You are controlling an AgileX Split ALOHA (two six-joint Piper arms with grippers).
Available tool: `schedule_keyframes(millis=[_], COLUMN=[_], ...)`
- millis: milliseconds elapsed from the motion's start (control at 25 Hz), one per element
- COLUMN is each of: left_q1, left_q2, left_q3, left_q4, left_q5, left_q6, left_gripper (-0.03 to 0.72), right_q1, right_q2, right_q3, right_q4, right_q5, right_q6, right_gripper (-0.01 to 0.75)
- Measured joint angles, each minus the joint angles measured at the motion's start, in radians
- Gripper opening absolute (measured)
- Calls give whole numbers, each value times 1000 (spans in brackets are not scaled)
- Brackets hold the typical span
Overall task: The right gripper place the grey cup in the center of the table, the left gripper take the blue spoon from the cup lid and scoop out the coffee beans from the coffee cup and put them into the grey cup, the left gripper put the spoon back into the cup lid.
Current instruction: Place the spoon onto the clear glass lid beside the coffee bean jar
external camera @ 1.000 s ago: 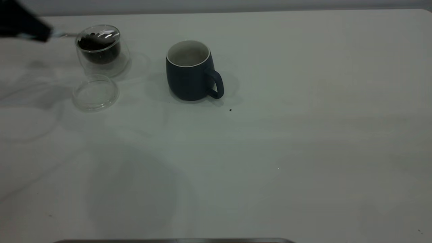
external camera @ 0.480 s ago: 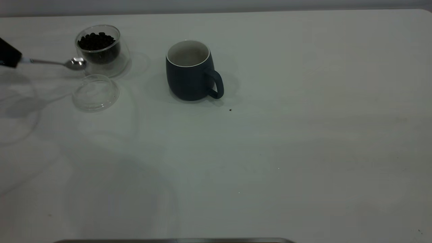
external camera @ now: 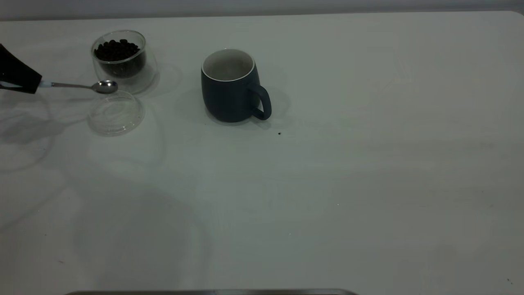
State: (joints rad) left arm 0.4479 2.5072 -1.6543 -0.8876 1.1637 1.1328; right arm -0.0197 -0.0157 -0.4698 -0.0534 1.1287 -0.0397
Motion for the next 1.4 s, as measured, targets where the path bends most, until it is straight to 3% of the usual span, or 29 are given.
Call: schedule_keyframes(millis=[800,1400], left_q1=[0,-39], left_q2=[110,118], left_q3=[0,0], left_q4=[-22,-70], left_q5=[-3,-47], left_q6=[-8,-11], left_gripper=[126,126], right_q1=[0,0], right_q2=[0,0], right_q3=[0,0], right_q4=[0,0], right_q5=[0,0], right_q6=[0,0], right_gripper=[364,364])
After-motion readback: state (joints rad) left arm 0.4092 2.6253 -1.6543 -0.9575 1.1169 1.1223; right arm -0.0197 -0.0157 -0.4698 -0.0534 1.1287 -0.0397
